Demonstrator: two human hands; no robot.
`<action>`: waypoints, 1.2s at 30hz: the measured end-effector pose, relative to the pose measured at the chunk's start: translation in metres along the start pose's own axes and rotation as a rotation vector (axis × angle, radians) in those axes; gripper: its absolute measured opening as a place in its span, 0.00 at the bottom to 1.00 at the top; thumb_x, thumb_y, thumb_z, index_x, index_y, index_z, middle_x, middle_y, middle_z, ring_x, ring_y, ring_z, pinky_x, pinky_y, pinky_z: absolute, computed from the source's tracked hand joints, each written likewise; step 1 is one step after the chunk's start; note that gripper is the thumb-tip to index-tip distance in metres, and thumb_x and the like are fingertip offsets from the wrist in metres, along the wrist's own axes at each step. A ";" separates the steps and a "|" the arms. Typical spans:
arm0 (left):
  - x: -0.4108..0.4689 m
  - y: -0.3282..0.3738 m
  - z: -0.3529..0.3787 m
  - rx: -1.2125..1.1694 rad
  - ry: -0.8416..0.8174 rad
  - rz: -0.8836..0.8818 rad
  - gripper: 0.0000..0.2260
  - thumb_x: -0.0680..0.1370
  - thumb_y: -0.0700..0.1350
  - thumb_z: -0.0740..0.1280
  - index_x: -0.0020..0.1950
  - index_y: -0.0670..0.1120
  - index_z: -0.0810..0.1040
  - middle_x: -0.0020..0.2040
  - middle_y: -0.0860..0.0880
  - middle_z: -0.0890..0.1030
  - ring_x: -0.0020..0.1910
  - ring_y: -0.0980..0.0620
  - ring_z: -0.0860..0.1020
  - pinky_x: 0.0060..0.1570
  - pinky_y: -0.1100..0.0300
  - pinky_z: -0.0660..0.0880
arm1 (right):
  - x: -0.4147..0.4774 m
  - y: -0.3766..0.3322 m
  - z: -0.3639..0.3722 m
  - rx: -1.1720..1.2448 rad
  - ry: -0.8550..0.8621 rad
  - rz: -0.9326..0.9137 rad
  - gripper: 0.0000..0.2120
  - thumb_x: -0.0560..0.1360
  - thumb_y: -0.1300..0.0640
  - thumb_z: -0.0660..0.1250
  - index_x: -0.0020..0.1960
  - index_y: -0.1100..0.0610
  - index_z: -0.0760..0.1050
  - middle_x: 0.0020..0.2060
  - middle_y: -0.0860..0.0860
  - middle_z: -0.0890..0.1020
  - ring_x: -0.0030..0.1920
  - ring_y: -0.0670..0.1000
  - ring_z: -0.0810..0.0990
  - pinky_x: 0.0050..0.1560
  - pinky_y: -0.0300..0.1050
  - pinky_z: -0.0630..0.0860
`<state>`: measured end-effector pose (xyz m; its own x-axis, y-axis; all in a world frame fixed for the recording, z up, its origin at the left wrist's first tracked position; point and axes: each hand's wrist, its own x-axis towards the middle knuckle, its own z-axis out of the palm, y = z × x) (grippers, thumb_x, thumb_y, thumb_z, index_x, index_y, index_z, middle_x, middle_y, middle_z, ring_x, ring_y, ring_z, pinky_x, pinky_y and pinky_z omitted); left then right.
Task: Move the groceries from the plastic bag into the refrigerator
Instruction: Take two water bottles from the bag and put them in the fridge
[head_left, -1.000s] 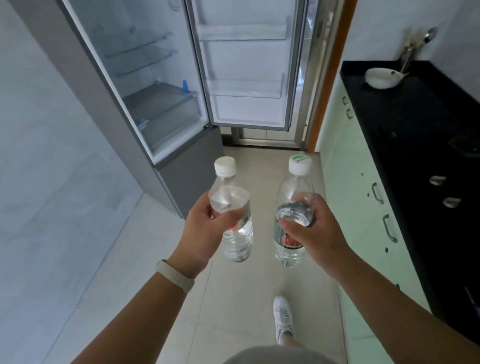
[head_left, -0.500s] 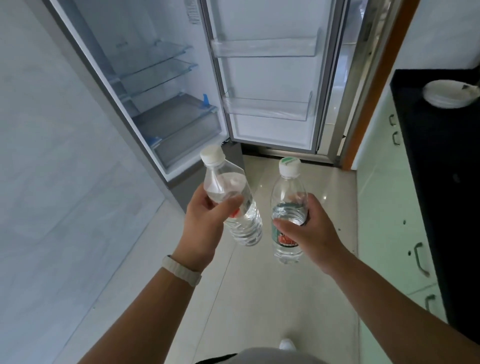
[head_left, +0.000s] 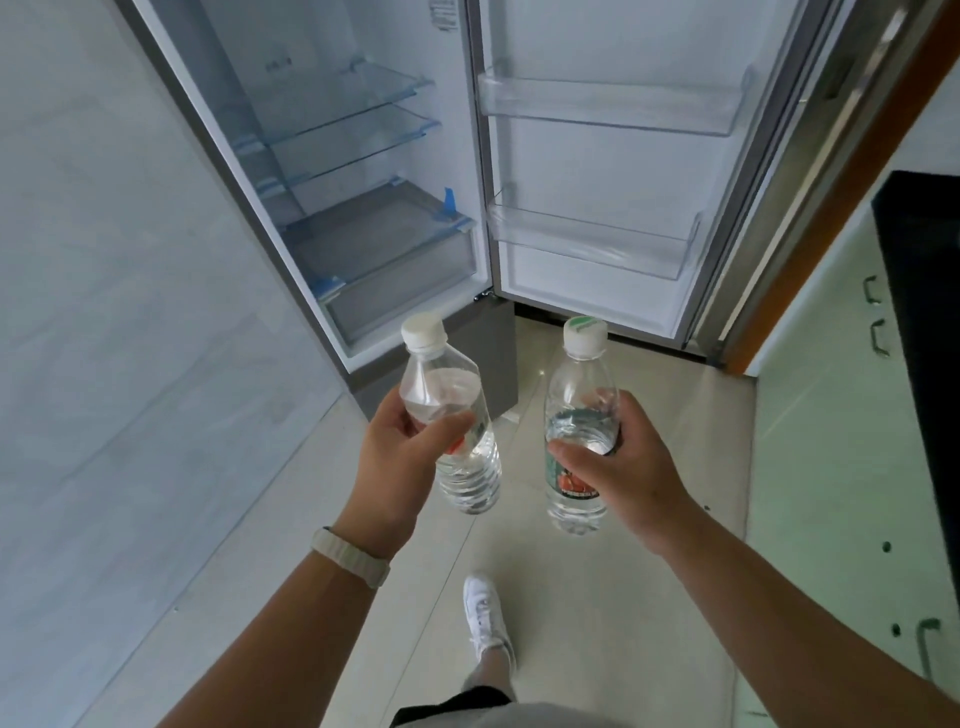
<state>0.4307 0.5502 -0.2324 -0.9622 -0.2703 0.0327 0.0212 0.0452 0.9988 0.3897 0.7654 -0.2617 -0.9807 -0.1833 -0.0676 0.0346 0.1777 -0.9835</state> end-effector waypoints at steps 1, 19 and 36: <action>0.013 -0.005 -0.004 -0.007 0.003 -0.008 0.22 0.66 0.52 0.73 0.58 0.45 0.79 0.47 0.46 0.83 0.47 0.47 0.82 0.47 0.58 0.79 | 0.013 0.000 0.005 -0.008 -0.003 0.001 0.20 0.63 0.49 0.76 0.52 0.44 0.73 0.42 0.45 0.83 0.43 0.48 0.83 0.51 0.54 0.81; 0.252 -0.021 -0.110 -0.094 0.119 -0.060 0.23 0.66 0.49 0.75 0.60 0.45 0.79 0.49 0.45 0.84 0.48 0.49 0.83 0.47 0.59 0.79 | 0.247 -0.058 0.115 -0.068 -0.032 -0.038 0.19 0.61 0.48 0.76 0.49 0.37 0.74 0.44 0.44 0.84 0.43 0.46 0.84 0.50 0.53 0.81; 0.392 -0.026 -0.123 -0.026 0.311 -0.093 0.27 0.62 0.54 0.75 0.59 0.47 0.79 0.49 0.47 0.84 0.48 0.48 0.83 0.49 0.55 0.77 | 0.436 -0.069 0.157 -0.069 -0.197 -0.134 0.18 0.70 0.56 0.77 0.53 0.47 0.72 0.42 0.44 0.81 0.43 0.39 0.81 0.40 0.33 0.75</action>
<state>0.0864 0.3243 -0.2407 -0.8313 -0.5533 -0.0524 -0.0520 -0.0165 0.9985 -0.0105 0.5215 -0.2496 -0.9192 -0.3930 0.0247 -0.1133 0.2038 -0.9724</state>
